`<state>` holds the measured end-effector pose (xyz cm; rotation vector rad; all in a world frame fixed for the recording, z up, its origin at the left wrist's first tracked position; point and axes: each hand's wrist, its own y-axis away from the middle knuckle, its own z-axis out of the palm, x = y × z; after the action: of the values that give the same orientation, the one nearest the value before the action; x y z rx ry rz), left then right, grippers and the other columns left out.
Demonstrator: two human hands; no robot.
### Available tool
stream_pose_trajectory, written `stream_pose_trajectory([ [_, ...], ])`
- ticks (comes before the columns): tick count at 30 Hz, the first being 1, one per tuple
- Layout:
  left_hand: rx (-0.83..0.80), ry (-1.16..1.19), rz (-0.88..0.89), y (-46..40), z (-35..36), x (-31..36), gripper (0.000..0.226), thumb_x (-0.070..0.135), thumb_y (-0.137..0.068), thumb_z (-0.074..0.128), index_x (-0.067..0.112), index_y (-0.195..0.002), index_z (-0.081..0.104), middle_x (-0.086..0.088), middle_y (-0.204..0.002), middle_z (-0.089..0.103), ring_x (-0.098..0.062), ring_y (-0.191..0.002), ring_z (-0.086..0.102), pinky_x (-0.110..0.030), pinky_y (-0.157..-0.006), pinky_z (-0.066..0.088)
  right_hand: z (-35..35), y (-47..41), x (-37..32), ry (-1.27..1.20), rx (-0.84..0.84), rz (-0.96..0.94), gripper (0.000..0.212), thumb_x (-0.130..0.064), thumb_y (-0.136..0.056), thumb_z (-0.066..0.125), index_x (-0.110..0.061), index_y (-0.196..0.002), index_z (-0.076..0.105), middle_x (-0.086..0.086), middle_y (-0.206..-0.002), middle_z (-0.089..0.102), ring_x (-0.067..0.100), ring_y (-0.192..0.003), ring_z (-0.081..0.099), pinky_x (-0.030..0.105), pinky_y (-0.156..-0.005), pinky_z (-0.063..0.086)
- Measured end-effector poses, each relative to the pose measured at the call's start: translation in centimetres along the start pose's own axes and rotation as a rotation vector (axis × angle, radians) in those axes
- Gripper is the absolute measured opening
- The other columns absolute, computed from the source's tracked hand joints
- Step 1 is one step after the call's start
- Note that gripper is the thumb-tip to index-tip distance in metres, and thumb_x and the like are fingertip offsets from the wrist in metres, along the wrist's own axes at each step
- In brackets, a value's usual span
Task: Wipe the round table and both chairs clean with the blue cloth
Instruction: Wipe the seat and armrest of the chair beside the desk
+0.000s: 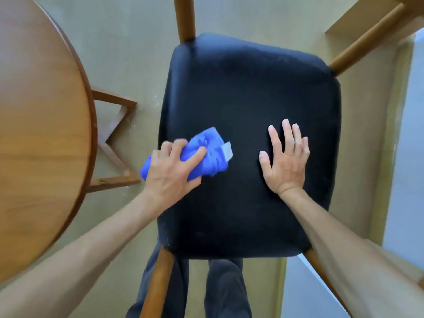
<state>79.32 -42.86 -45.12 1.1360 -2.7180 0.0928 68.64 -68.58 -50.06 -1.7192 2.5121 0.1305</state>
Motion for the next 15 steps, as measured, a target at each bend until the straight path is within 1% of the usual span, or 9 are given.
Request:
stream_pose_trajectory([
  [2, -0.133, 0.054, 0.184, 6.5, -0.3, 2.0, 0.06, 0.039, -0.06, 0.067, 0.026, -0.116, 0.053, -0.014, -0.107, 0.05, -0.032, -0.076, 0.051, -0.039, -0.059, 0.043, -0.2, 0.3, 0.1, 0.001, -0.033, 0.003, 0.058, -0.042, -0.094, 0.04, -0.02, -0.148, 0.034, 0.013, -0.157, 0.026, 0.032, -0.145, 0.019, 0.053, -0.116, 0.016],
  [4, -0.334, 0.093, 0.37, 11.1, -0.7, 2.9, 0.064, 0.044, -0.052, 0.07, 0.029, -0.112, 0.055, -0.01, -0.105, 0.049, -0.03, -0.074, 0.051, -0.036, -0.058, 0.046, -0.5, 0.4, 0.2, -0.007, -0.074, 0.009, 0.059, -0.042, -0.094, 0.039, -0.021, -0.148, 0.033, 0.012, -0.158, 0.024, 0.032, -0.146, 0.018, 0.054, -0.117, 0.015],
  [6, -0.52, 0.146, 0.453, 13.0, -1.1, 2.7, 0.058, 0.05, -0.051, 0.065, 0.036, -0.106, 0.055, -0.003, -0.102, 0.047, -0.022, -0.071, 0.051, -0.028, -0.054, 0.046, -0.9, 0.2, 0.0, -0.013, -0.126, 0.016, 0.059, -0.043, -0.094, 0.038, -0.022, -0.149, 0.032, 0.011, -0.158, 0.022, 0.032, -0.146, 0.017, 0.054, -0.117, 0.013],
  [8, -0.618, 0.18, 0.504, 12.2, -1.7, 2.2, 0.052, 0.054, -0.053, 0.057, 0.041, -0.103, 0.054, 0.001, -0.099, 0.046, -0.018, -0.069, 0.053, -0.023, -0.052, 0.046, -1.7, -0.1, -0.2, -0.035, -0.188, 0.03, 0.06, -0.045, -0.094, 0.035, -0.022, -0.149, 0.032, 0.01, -0.159, 0.019, 0.031, -0.147, 0.012, 0.054, -0.118, 0.011],
  [10, -0.651, 0.138, 0.57, 10.1, -2.4, 2.2, 0.047, 0.055, -0.057, 0.053, 0.041, -0.102, 0.054, 0.001, -0.096, 0.048, -0.017, -0.067, 0.053, -0.023, -0.052, 0.046, -3.0, -0.6, -0.3, -0.104, -0.243, 0.057, 0.061, -0.045, -0.094, 0.036, -0.022, -0.15, 0.031, 0.009, -0.161, 0.015, 0.029, -0.148, 0.006, 0.051, -0.12, 0.007],
  [11, -0.629, 0.111, 0.613, 9.1, -2.6, 2.5, 0.046, 0.055, -0.058, 0.053, 0.04, -0.101, 0.054, 0.001, -0.096, 0.05, -0.018, -0.067, 0.053, -0.024, -0.052, 0.046, -3.8, -0.7, -0.5, -0.171, -0.265, 0.069, 0.059, -0.043, -0.095, 0.039, -0.021, -0.15, 0.032, 0.008, -0.161, 0.014, 0.028, -0.148, 0.005, 0.048, -0.12, 0.006],
  [13, -0.56, 0.076, 0.675, 6.9, -2.6, 3.9, 0.046, 0.055, -0.058, 0.058, 0.038, -0.101, 0.054, -0.001, -0.097, 0.052, -0.019, -0.069, 0.053, -0.026, -0.053, 0.045, -5.8, -0.5, -0.8, -0.341, -0.276, 0.028, 0.055, -0.039, -0.096, 0.044, -0.02, -0.147, 0.038, 0.006, -0.159, 0.021, 0.024, -0.148, 0.012, 0.039, -0.12, 0.01],
  [15, -0.458, 0.039, 0.712, 3.7, -2.1, 6.2, 0.051, 0.051, -0.058, 0.068, 0.036, -0.105, 0.056, -0.002, -0.1, 0.054, -0.02, -0.071, 0.052, -0.028, -0.056, 0.044, -7.7, 0.2, -1.2, -0.47, -0.276, -0.066, 0.053, -0.042, -0.095, 0.04, -0.021, -0.143, 0.045, 0.0, -0.155, 0.032, 0.016, -0.144, 0.023, 0.03, -0.117, 0.016],
])
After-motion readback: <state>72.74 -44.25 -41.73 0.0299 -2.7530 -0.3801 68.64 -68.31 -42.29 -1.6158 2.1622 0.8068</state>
